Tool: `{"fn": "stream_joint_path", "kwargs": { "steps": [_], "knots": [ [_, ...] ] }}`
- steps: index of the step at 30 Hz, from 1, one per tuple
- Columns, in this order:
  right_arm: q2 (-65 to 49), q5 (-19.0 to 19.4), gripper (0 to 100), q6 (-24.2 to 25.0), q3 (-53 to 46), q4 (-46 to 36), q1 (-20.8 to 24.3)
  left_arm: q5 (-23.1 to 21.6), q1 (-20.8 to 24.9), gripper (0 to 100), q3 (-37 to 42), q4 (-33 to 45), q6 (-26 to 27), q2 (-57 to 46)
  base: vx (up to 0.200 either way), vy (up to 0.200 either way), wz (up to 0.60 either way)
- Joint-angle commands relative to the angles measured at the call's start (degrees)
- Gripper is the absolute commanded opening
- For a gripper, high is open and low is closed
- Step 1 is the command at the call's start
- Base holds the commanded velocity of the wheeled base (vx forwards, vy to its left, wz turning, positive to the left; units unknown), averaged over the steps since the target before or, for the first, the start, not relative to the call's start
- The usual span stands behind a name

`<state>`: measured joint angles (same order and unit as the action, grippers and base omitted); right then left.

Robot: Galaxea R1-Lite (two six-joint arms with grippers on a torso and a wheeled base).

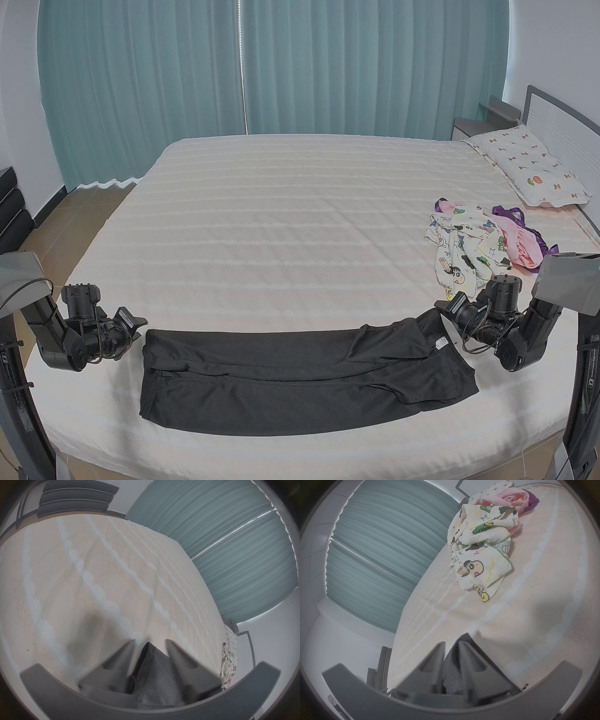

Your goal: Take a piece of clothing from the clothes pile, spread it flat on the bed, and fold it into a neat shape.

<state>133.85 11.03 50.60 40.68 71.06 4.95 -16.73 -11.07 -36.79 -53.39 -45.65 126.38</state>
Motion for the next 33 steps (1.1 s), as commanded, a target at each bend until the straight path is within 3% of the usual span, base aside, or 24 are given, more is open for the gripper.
{"fn": "stream_joint_path", "kwargs": {
  "steps": [1,6,11,13,14,18,19,21,29,30,33],
  "knots": [
    [-0.87,-0.05,100,-0.07,-1.22,0.66,-0.29,-0.06,-0.09,100,0.32,-0.22,-0.05,0.18,0.0,0.0,0.0],
    [-5.71,0.04,100,-2.09,-4.38,0.66,-0.2,-0.15,-0.18,100,0.32,-0.31,-0.14,0.27,0.0,0.0,0.0],
    [-9.66,1.1,100,-10.09,-9.22,-0.04,3.75,-0.5,-0.36,100,0.4,-0.31,-0.4,0.18,0.0,0.0,0.0],
    [-9.58,1.18,100,-10.53,-9.39,-0.04,4.02,-0.5,-0.36,100,0.4,-0.31,-0.4,0.18,0.0,0.0,0.0],
    [-8.34,2.15,100,-14.74,-10.18,-0.04,6.39,-1.12,-0.53,100,0.49,-0.22,-0.49,0.09,0.0,0.0,0.0],
    [-6.32,2.41,100,-17.38,-10.36,0.04,7.88,-1.47,-0.53,100,0.84,-0.31,-0.75,0.09,0.0,0.0,0.0],
    [-4.57,2.5,100,-21.34,-10.45,0.48,8.5,-1.47,-0.53,100,0.84,-0.31,-0.75,0.09,0.0,0.0,0.0],
    [-3.34,2.5,100,-23.71,-10.53,0.75,8.59,-1.47,-0.53,100,0.84,-0.31,-0.75,0.09,0.0,0.0,0.0],
    [-2.1,2.5,100,-26.17,-11.15,0.84,8.41,-1.38,-0.53,100,0.93,-0.31,-0.75,0.27,0.0,0.0,0.0],
    [-2.1,2.41,0,-26.26,-11.24,0.84,8.15,-1.38,-0.53,100,0.84,-0.31,-0.75,0.27,0.0,0.0,0.0],
    [-2.37,2.24,0,-26.26,-11.41,0.84,7.97,-1.38,-0.44,100,0.93,-0.31,-0.75,0.18,0.0,0.0,0.0]
  ]
}}
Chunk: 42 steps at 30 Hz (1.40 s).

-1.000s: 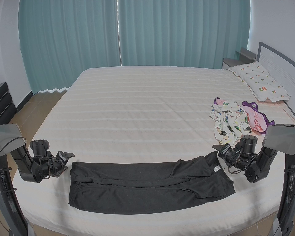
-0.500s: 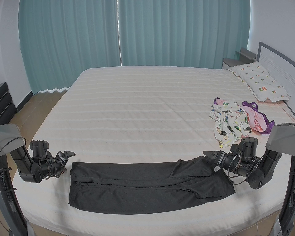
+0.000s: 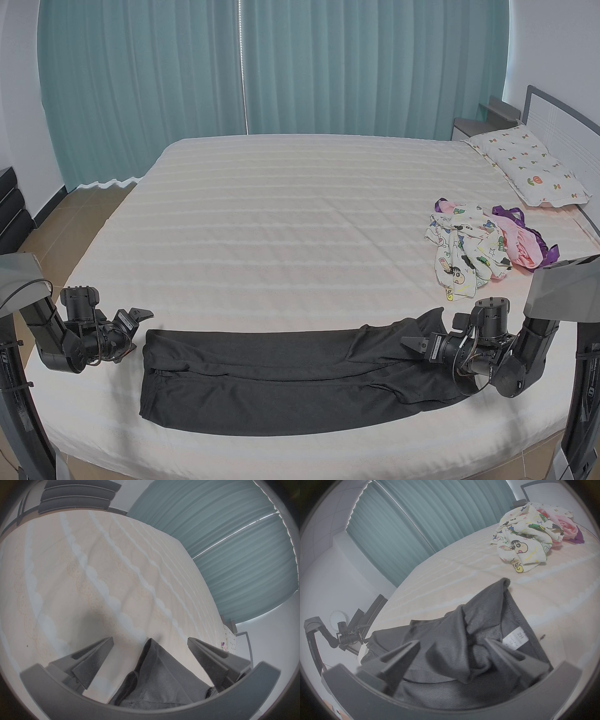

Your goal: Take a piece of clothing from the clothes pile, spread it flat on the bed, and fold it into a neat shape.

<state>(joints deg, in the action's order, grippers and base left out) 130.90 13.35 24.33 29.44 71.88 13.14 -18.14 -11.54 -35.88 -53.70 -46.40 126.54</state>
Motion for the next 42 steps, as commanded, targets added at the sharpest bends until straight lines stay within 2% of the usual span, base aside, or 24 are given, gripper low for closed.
{"fn": "stream_joint_path", "kwargs": {
  "steps": [1,11,20,21,28,32,35,37,40,42],
  "knots": [
    [0.23,0.01,0,0.01,-0.96,0.02,-0.92,0.03,0.03,100,0.02,0.0,-0.01,0.02,0.0,0.0,0.0],
    [-1.18,0.63,0,-0.07,-3.78,0.02,-3.83,0.12,0.03,100,0.11,-0.09,0.08,0.02,0.0,0.0,0.0],
    [-0.82,0.63,0,-0.07,-3.78,-0.77,-4.53,0.12,0.03,100,0.11,-0.18,0.08,-0.06,0.0,0.0,0.0],
    [-0.91,0.63,100,0.01,-3.78,-0.77,-4.53,0.12,0.03,100,0.11,-0.18,0.08,-0.06,0.0,0.0,0.0],
    [-3.02,0.45,100,1.24,-3.78,-0.07,-4.62,0.12,0.03,100,1.07,-0.18,0.25,-1.38,0.0,0.0,0.0],
    [-6.54,-0.08,100,6.61,-5.45,-0.16,-4.88,-0.32,-0.06,100,1.86,0.35,0.43,-4.63,0.0,0.0,0.0],
    [-7.5,-0.17,100,8.28,-7.2,0.02,-5.41,-2.6,0.12,100,2.65,0.26,0.61,-6.3,0.0,0.0,0.0],
    [-9.26,-0.17,100,10.74,-9.93,0.11,-6.11,-7.17,0.29,100,3.71,0.09,0.78,-7.71,0.0,0.0,0.0],
    [-10.49,-0.17,100,14.25,-11.77,0.19,-6.46,-8.4,0.29,100,3.97,0.17,1.66,-7.89,0.0,0.0,0.0],
    [-11.99,-0.17,100,19.79,-14.32,0.63,-6.9,-8.49,0.38,100,4.59,0.35,5.26,-7.27,0.0,0.0,0.0]
  ]
}}
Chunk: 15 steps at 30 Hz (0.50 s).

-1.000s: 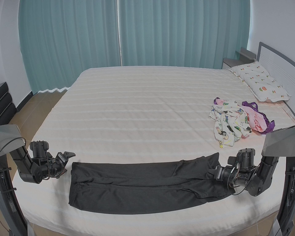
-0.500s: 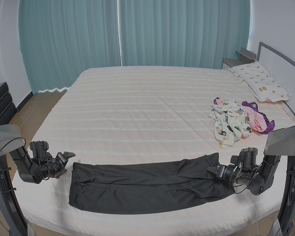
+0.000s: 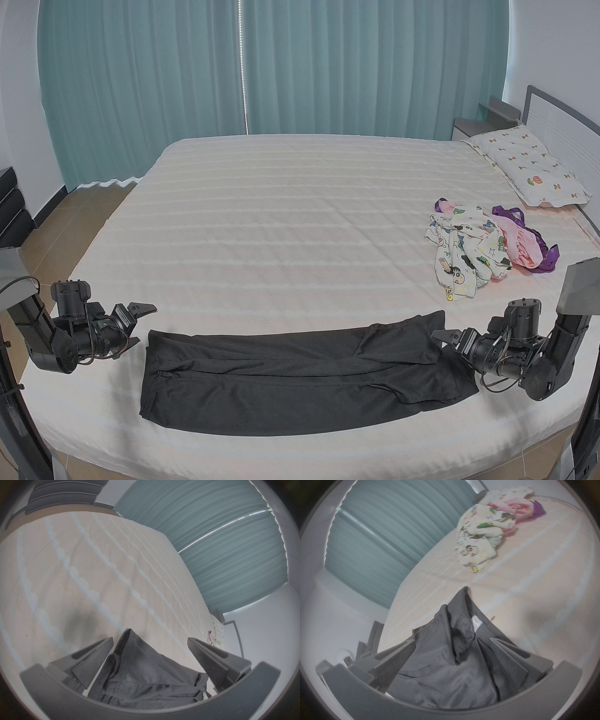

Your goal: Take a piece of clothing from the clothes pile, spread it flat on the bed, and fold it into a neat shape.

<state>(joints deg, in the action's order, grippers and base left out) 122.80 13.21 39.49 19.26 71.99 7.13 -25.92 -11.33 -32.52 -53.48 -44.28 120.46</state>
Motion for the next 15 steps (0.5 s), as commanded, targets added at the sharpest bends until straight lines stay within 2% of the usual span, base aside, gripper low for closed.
{"fn": "stream_joint_path", "kwargs": {
  "steps": [1,4,10,15],
  "knots": [
    [-3.97,-0.03,100,6.22,-4.93,1.14,-1.24,-0.71,0.16,100,1.76,0.13,4.9,-1.1,0.0,0.0,0.0],
    [-3.0,-0.03,100,7.8,-7.31,4.22,-1.51,-0.54,0.95,100,2.38,0.22,8.68,0.39,0.0,0.0,0.0],
    [-1.51,0.06,100,7.89,-11.09,10.37,-1.33,0.08,3.5,100,0.88,0.22,9.03,1.98,0.0,0.0,0.0],
    [-0.98,0.14,100,8.06,-12.67,12.48,-1.24,3.68,5.08,100,-0.26,0.04,9.21,3.56,0.0,0.0,0.0]
  ]
}}
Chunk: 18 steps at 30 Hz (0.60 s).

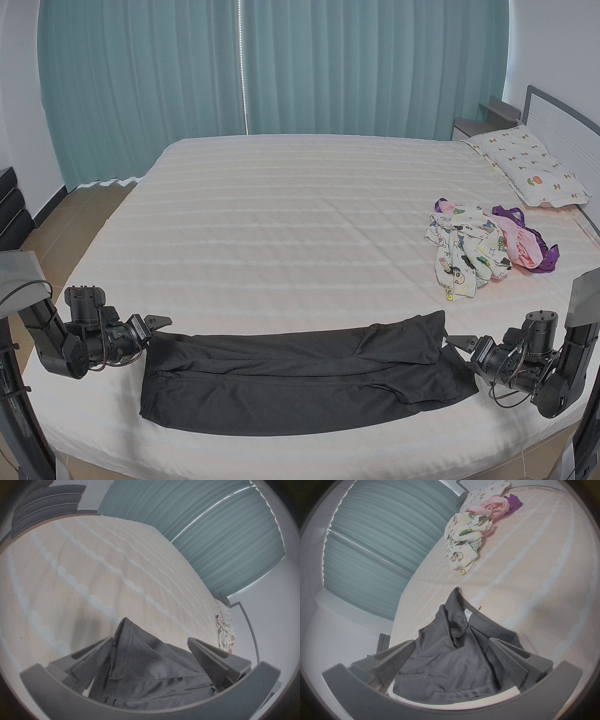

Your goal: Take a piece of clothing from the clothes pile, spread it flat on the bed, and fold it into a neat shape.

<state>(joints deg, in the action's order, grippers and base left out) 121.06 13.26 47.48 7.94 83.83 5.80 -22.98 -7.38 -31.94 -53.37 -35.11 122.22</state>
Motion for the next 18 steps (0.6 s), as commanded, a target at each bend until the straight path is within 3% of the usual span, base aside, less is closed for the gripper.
{"fn": "stream_joint_path", "kwargs": {
  "steps": [1,2,18],
  "knots": [
    [0.84,0.1,100,0.07,-1.87,0.89,0.09,1.18,1.49,100,-0.93,-0.07,0.13,2.41,0.0,0.0,0.0],
    [0.84,0.1,100,0.07,-2.05,1.07,0.17,1.27,1.57,0,-1.02,-0.07,0.13,2.67,0.0,0.0,0.0],
    [0.84,0.18,100,0.15,-2.66,2.03,0.09,3.99,-0.62,0,-2.87,0.02,-0.31,3.37,0.0,0.0,0.0]
  ]
}}
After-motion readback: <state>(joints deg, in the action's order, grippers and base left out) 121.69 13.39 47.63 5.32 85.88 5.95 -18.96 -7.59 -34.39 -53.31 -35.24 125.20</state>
